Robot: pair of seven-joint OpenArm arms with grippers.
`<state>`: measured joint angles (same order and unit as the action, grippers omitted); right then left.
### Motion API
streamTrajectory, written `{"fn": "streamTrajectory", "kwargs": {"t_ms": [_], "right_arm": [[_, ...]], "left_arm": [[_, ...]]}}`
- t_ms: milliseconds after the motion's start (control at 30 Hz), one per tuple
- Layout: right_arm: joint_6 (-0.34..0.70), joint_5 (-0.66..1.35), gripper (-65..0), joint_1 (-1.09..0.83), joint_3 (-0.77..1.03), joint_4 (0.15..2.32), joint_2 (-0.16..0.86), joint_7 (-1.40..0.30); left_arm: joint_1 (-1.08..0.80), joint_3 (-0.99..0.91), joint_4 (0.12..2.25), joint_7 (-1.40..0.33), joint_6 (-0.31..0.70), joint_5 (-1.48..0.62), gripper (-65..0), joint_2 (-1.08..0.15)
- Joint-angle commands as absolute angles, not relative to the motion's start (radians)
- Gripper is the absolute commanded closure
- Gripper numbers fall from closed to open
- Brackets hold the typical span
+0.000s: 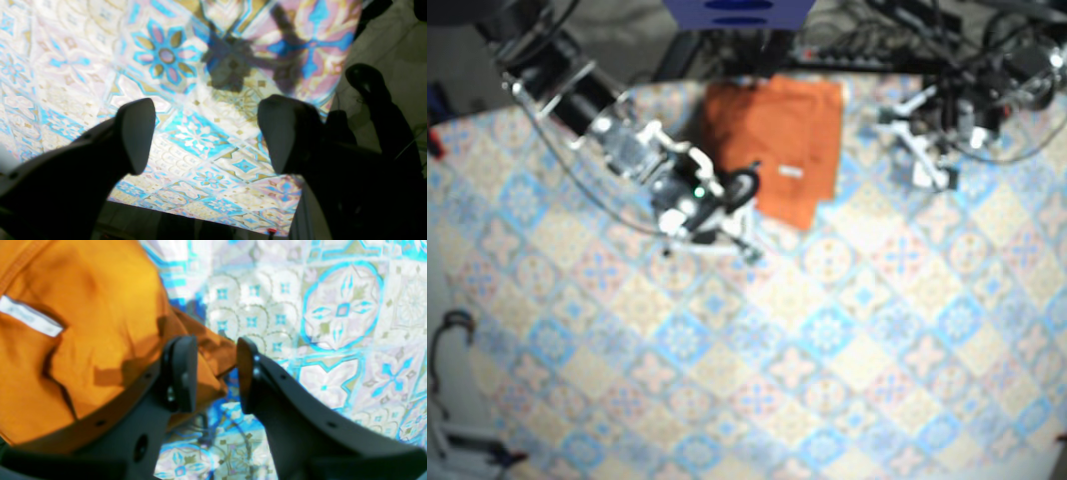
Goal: Fold the T-shirt properly
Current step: 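Hold the shirt edge with the right gripper and move the left gripper toward the shirt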
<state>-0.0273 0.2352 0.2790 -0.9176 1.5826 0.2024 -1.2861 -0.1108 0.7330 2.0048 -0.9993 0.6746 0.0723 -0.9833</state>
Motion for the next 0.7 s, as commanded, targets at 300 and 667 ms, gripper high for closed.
{"fn": "streamTrajectory", "kwargs": {"t_ms": [300, 667], "right_arm": [[-0.03, 0.232, -20.3, 0.3, -0.911, 1.596, 0.197, -1.277], [-0.031, 0.232, -20.3, 0.3, -0.911, 1.596, 0.197, -1.277]], "left_arm": [[-0.102, 0.779, 2.02, -0.992, 0.67, 0.081, -49.6, -0.997], [-0.101, 0.892, 2.02, -0.992, 0.667, 0.082, -49.6, -1.018]]}}
